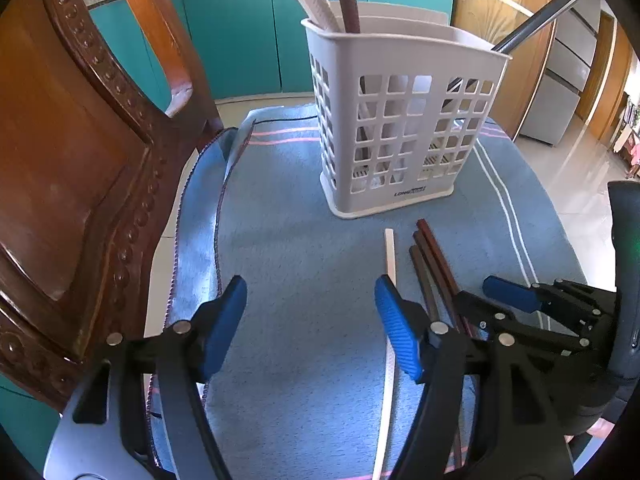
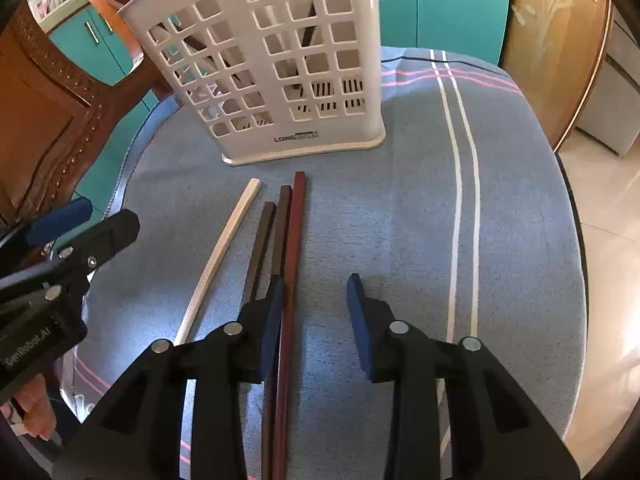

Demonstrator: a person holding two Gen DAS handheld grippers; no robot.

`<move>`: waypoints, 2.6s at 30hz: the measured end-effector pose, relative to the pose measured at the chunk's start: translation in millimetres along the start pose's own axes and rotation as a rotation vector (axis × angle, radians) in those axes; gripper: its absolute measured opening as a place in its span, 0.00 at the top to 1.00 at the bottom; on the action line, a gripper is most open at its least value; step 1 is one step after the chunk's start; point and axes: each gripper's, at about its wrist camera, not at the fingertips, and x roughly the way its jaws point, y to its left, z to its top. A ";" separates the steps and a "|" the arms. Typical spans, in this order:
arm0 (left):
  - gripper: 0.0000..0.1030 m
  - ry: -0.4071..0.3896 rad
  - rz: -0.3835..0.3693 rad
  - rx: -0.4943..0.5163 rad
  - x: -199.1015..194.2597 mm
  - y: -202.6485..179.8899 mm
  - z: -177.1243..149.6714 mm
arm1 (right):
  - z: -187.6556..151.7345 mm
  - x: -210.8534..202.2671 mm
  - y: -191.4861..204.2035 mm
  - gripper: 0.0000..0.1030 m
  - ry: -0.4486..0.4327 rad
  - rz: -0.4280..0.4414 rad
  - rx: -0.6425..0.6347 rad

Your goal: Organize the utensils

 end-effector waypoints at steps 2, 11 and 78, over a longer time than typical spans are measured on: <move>0.35 0.003 0.000 0.000 0.1 -0.2 -0.2 | -0.5 0.3 4.4 0.67 -0.007 -0.028 -0.040; 0.34 0.018 0.004 0.024 6.4 -7.3 -3.7 | -0.5 3.9 8.5 0.80 -0.026 -0.124 -0.053; 0.84 0.164 -0.101 0.067 41.2 -29.2 -21.4 | -15.5 -9.7 -12.2 0.94 0.011 -0.066 0.020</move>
